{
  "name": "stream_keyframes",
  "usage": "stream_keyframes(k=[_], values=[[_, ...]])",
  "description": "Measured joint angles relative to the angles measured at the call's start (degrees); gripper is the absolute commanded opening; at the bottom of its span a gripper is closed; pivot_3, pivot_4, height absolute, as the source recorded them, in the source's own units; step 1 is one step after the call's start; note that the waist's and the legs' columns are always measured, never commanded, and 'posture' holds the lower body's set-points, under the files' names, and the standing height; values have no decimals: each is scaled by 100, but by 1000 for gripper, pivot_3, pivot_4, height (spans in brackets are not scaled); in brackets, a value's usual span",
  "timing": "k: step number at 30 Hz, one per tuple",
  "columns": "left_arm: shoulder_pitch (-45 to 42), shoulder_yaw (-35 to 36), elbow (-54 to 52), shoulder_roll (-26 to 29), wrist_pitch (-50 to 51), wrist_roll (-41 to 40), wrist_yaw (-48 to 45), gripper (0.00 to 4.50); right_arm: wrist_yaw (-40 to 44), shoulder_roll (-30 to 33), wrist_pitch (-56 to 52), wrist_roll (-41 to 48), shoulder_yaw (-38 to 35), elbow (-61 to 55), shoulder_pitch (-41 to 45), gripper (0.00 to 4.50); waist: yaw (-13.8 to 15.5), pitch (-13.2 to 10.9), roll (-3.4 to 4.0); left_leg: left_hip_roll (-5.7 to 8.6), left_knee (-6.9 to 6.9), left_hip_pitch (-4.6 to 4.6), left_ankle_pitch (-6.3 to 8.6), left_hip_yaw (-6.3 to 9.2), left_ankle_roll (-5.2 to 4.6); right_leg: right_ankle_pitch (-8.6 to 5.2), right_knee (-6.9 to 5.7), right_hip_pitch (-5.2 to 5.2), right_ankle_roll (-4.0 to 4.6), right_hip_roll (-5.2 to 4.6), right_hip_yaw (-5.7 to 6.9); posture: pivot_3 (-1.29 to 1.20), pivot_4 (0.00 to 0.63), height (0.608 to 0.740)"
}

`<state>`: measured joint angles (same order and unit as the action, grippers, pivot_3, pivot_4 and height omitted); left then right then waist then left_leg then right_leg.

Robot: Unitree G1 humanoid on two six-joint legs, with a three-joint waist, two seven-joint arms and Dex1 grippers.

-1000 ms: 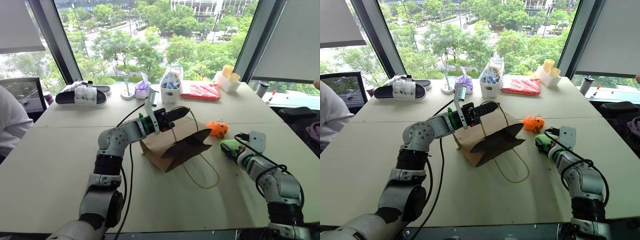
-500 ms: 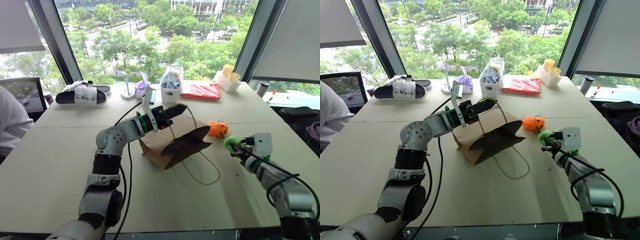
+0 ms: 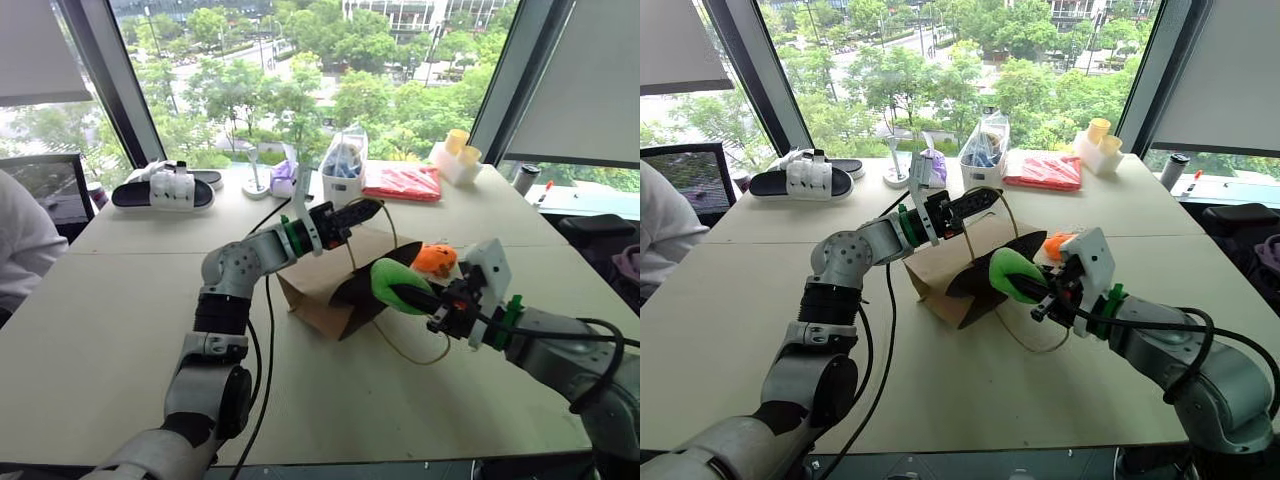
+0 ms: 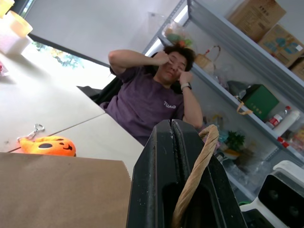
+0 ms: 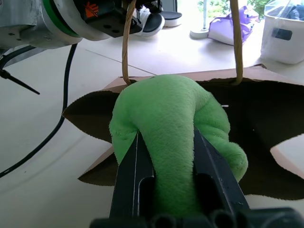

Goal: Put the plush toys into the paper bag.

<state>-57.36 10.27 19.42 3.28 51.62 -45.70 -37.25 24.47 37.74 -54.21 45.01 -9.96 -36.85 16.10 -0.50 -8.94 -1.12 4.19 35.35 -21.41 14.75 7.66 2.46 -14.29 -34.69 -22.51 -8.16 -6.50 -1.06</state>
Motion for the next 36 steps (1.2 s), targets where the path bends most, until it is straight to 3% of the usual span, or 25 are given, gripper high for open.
stream_keyframes(k=[12, 15, 20, 21, 22, 26, 32, 36], values=[[112, -42, -656, -104, 268, -256, -18, 0, 587, 112, 884, -1881, 1828, 1845, 1227, 406, -22, 0, 1, -1, -7, 0, -1, 0, 1, 0, 2, -5, 0, 0, 0, 0, 150, 740], [154, -36, -676, -100, 297, -259, 30, 0, 718, 73, 1060, -2131, 1965, 2010, 1315, 1535, -14, 0, 1, 0, -6, -1, -1, 0, 3, 1, 4, -5, 0, 0, 0, 0, 150, 740], [181, 21, -674, -89, 279, -276, 199, 0, 864, 31, 1209, -2373, 2026, 2081, 1324, 4128, -11, 0, 0, 1, -5, -2, -2, 1, 3, 1, 5, -4, 0, 0, 0, 0, 150, 740], [181, 25, -667, -90, 256, -266, 254, 0, 857, 7, 1240, -2407, 2006, 2080, 1323, 4456, -11, 0, 0, 1, -6, -1, -2, 1, 3, 1, 5, -4, 0, 0, 0, 0, 150, 740], [180, 29, -649, -96, 216, -238, 299, 0, 856, -11, 1259, -2407, 1955, 2071, 1310, 4456, -10, 0, 0, 1, -6, -2, -2, 1, 3, 1, 5, -5, 0, 0, 0, 0, 150, 740], [181, 47, -519, -58, 88, -148, 430, 0, 854, -76, 1034, -1874, 1061, 1539, 980, 4456, 7, 0, 0, 1, -7, -6, -1, 4, 2, 1, 12, -4, 0, 0, 0, 0, 150, 740], [228, 142, -402, 65, 67, -124, 471, 0, 557, -191, 79, 456, -1476, 886, 475, 4456, 57, 0, 1, 1, -7, -2, 4, 11, -7, 4, 27, 7, 4, -1, -2, 0, 150, 740], [261, 199, -389, 87, 102, -134, 480, 0, -134, -444, 457, 301, -1963, 1544, 693, 4456, 37, 2, 3, -1, -7, 4, 4, -6, -7, 7, 22, 8, 8, 0, -2, 0, 150, 740]])
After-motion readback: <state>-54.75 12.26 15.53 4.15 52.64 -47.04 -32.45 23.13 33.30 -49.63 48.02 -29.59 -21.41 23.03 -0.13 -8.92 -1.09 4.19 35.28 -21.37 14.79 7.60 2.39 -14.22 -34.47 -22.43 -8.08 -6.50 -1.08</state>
